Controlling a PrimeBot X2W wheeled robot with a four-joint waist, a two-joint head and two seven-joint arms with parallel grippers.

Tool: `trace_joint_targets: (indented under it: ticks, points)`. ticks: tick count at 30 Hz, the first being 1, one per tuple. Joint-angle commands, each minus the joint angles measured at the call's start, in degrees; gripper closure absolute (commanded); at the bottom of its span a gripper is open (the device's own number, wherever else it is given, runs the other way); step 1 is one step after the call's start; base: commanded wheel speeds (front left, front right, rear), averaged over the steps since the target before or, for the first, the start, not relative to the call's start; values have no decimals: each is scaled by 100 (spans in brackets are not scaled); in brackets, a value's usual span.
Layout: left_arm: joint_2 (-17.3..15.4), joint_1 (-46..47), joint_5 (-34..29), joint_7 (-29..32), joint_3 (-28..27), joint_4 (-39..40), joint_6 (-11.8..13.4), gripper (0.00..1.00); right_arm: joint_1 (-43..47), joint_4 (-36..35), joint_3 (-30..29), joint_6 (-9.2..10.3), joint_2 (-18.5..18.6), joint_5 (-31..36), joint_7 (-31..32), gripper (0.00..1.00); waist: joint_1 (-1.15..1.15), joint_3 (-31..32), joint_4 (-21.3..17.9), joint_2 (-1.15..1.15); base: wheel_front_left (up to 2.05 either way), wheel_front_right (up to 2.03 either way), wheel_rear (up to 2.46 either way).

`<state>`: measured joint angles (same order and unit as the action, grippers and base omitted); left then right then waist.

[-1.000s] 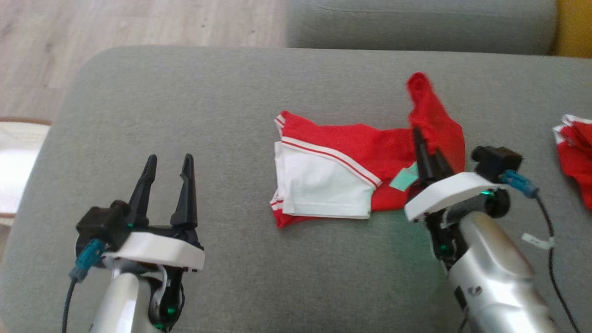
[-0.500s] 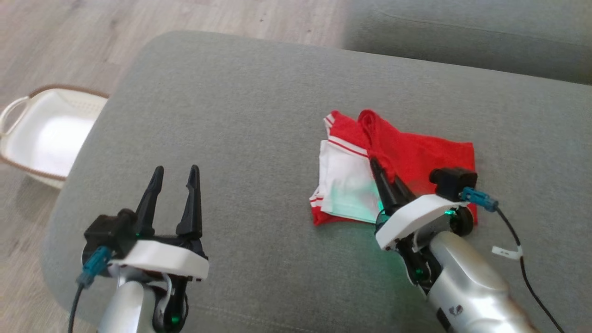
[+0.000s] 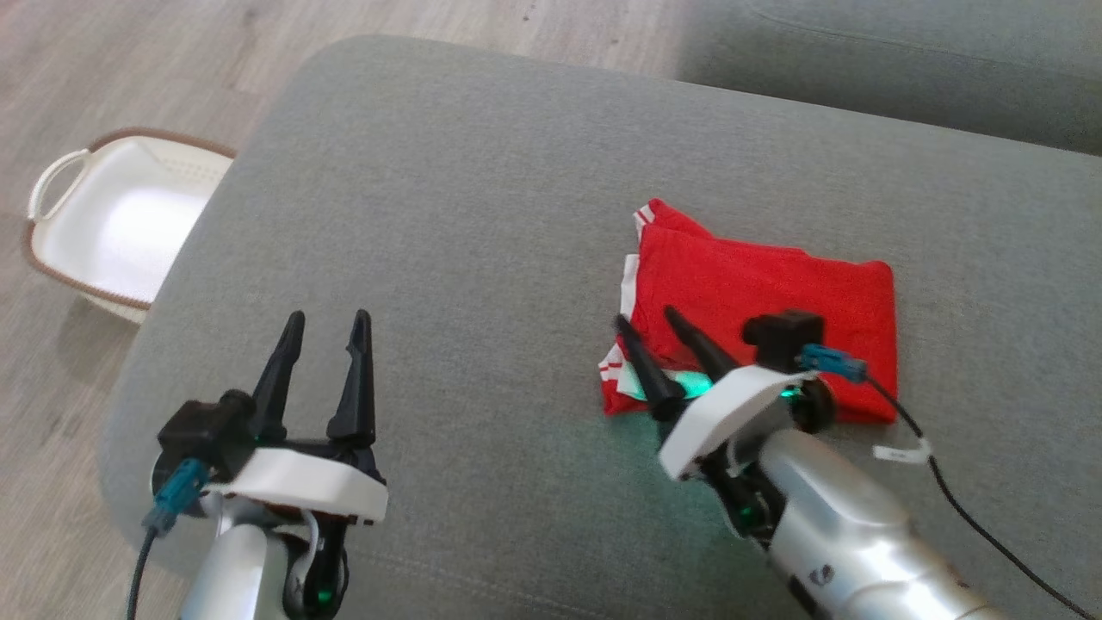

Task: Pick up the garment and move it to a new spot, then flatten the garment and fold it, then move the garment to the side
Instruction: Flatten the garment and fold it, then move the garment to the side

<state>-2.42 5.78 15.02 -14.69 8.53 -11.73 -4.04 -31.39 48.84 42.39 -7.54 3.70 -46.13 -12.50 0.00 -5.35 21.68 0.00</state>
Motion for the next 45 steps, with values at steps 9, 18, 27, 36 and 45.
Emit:
trace_joint_targets:
  ticks: [9,18,27,36,45]
  points:
    - [-46,169,72,-30,-309,232,-18,0,-478,-819,513,5,-82,-253,-197,0,0,157,-712,0,0,0,0]
    - [-46,258,112,-30,-270,556,13,0,-439,-960,-993,5,225,1883,-248,0,0,217,-1422,0,0,0,0]
    - [-46,351,83,-30,-322,680,32,0,455,-1782,-2485,5,455,3174,-249,0,0,234,-1822,0,0,0,0]
    - [-46,170,119,-30,-421,755,81,0,1400,-2866,-3540,5,29,3712,-250,0,0,280,-2121,0,0,0,0]
    - [-46,-110,114,-30,-435,765,116,0,1841,-3170,-3794,5,-78,3833,-250,0,0,275,-2192,0,0,0,0]
